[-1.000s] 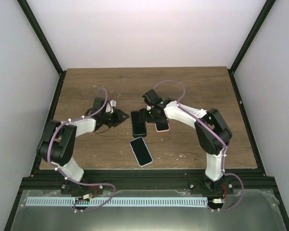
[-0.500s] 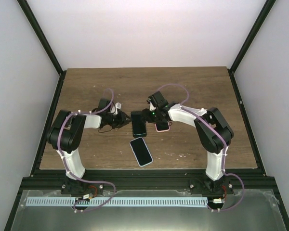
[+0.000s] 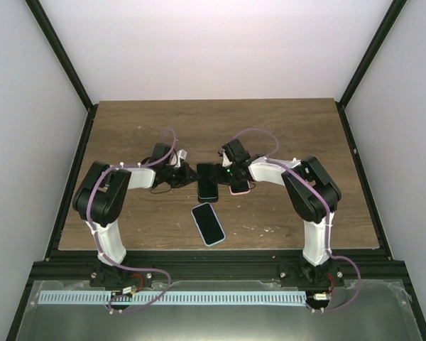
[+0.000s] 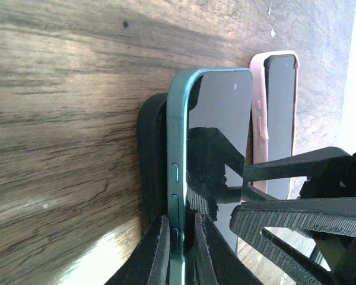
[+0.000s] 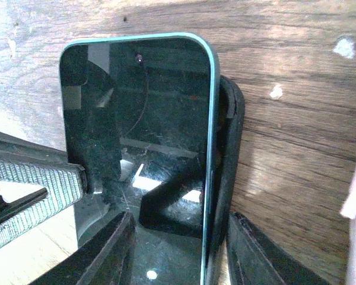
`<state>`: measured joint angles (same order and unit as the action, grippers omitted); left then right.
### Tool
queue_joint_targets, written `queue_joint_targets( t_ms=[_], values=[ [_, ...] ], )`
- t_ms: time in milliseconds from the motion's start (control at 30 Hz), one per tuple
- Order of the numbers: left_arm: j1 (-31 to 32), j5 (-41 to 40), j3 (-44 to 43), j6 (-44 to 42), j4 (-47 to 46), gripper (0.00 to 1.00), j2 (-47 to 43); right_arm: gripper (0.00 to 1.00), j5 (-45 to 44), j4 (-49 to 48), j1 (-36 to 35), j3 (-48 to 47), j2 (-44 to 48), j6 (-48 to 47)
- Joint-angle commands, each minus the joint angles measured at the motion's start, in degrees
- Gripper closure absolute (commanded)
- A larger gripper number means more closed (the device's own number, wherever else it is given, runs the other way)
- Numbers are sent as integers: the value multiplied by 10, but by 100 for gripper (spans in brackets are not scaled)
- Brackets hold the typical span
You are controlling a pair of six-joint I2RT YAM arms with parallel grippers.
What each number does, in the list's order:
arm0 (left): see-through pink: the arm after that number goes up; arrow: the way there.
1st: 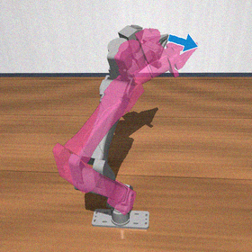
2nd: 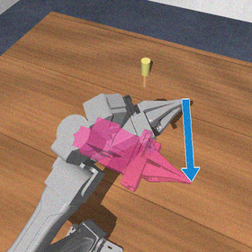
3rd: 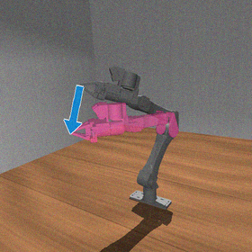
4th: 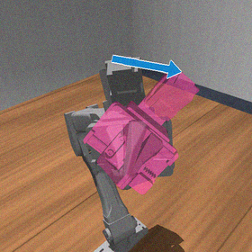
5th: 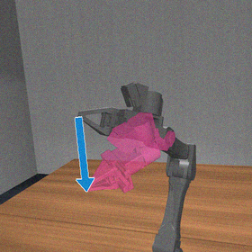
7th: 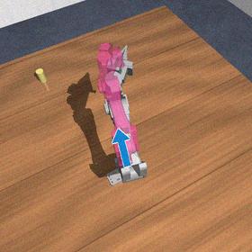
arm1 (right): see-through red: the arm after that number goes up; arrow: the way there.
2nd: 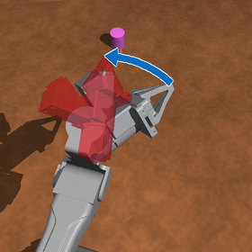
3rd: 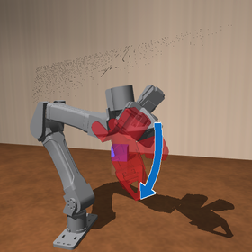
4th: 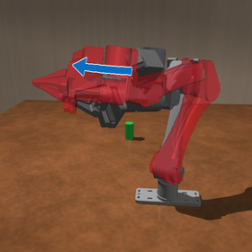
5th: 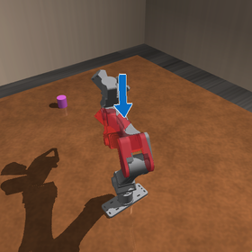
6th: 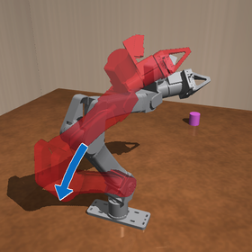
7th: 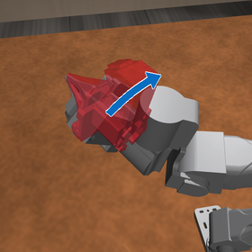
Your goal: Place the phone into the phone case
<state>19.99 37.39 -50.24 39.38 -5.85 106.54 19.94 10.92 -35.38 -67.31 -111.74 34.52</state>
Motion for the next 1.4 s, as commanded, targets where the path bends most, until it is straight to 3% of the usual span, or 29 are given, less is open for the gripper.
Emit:
queue_joint_targets(
  t_ms=[0, 167, 400, 700, 833, 1067, 1167, 1367],
  values=[
    [31, -14, -20, -18, 32, 97, 24, 59, 23, -38, 2, 5, -4, 0],
    [35, -34, -13, -41, 61, 99, 6, 62, 43, -91, 13, 41, 10, 6],
    [44, -60, -11, -65, 90, 92, 14, 61, 60, -127, 17, 69, 26, 17],
    [59, -25, 20, -48, 65, 92, 4, 56, 80, -185, 16, 105, 33, 61],
    [59, -17, 27, -42, 70, 85, -8, 55, 73, -191, 17, 107, 36, 57],
    [45, -86, -15, -50, 139, 62, -73, 48, 20, -76, 16, 82, 80, 5],
    [36, -116, -69, -70, 174, 61, -72, 45, -5, -24, 12, 89, 113, -15],
    [24, -116, -160, -90, 176, 60, -24, 26, -63, 2, -33, 137, 163, -122]
  ],
)
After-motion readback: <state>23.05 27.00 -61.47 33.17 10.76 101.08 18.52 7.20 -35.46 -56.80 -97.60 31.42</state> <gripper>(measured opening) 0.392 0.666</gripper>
